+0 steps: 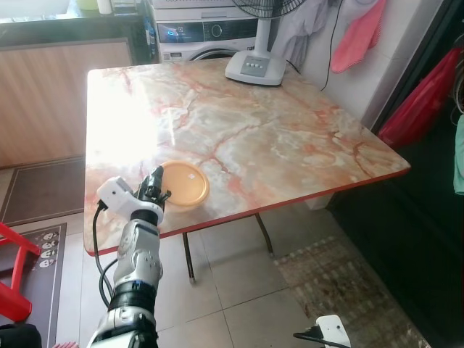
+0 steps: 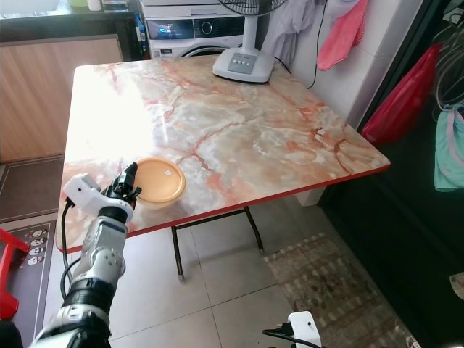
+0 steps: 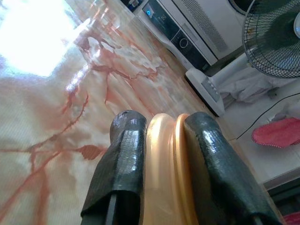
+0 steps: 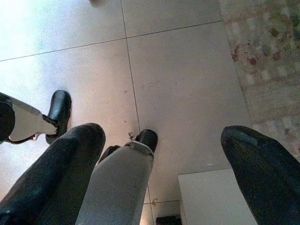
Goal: Restocking fridge
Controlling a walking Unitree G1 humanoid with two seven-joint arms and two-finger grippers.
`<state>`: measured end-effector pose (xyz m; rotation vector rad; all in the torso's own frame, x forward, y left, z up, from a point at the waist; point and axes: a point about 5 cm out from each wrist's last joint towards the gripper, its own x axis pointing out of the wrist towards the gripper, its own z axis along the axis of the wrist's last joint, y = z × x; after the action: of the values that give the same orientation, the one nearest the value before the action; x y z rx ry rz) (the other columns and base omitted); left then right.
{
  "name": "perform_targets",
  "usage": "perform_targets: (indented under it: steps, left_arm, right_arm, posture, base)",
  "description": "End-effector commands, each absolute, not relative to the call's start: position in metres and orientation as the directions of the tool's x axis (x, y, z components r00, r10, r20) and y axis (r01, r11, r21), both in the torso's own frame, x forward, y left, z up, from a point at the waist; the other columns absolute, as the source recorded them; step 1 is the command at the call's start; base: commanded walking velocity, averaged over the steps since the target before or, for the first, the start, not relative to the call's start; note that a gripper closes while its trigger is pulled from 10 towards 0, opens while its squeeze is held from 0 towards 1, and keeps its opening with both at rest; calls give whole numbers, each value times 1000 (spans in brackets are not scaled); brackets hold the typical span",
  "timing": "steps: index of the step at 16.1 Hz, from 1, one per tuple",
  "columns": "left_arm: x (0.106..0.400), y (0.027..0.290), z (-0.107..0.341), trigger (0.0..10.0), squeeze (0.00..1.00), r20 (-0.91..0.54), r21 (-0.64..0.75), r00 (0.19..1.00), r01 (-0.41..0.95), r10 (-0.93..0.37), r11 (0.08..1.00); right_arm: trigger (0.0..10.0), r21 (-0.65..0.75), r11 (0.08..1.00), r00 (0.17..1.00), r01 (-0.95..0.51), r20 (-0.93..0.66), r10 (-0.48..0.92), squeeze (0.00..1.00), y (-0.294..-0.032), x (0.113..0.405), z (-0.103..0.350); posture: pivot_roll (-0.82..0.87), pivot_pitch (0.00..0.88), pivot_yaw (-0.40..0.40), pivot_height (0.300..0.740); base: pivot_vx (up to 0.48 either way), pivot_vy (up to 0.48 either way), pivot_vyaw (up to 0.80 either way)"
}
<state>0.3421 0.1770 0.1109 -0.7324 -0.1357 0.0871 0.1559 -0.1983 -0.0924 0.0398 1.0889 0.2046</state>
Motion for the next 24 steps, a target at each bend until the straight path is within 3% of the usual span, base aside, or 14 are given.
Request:
perform_targets:
  steps: [1,5,6,9,12,13,14,24]
  left_arm:
    - [340,176,109,0,0,82,-665,991,-27,109,747]
    - [335,175,113,0,0,123,-672,988,11,96,741]
    - [334,173,120,10000,0,156,-670,985,48,77,740]
    - [329,170,134,10000,0,223,-663,974,114,50,740]
    - [324,177,124,10000,0,158,-629,984,38,80,776]
    - [323,179,120,10000,51,133,-624,985,1,106,781]
    - [322,181,117,10000,1000,116,-629,986,-21,120,777]
    - [322,184,102,10000,1000,39,-749,983,-91,181,656]
  right_arm:
    - [10000,121,982,442,-146,-880,175,0,-202,156,-92]
    - [10000,123,981,444,-149,-878,178,0,-201,157,-92]
    - [10000,123,981,445,-150,-878,179,0,-201,157,-92]
    - [10000,121,980,444,-159,-878,180,0,-201,157,-92]
    - [10000,123,979,441,-164,-878,184,0,-201,157,-92]
    - [10000,124,978,441,-165,-878,186,0,-201,157,-91]
    - [10000,125,979,441,-164,-878,186,0,-201,157,-91]
    - [10000,117,977,438,-179,-880,185,0,-204,158,-90]
  posture:
    - [51,0,-77,740]
    - [48,0,-72,740]
    - [50,0,-72,740]
    - [56,0,-72,740]
    - [61,0,-78,740]
    - [59,0,-79,740]
    - [60,0,-81,740]
    - [52,0,-98,740]
  base:
    - [0,0,0]
    - [0,0,0]
    - [0,0,0]
    - [0,0,0]
    - [0,0,0]
    - [0,0,0]
    - [0,0,0]
    - [0,0,0]
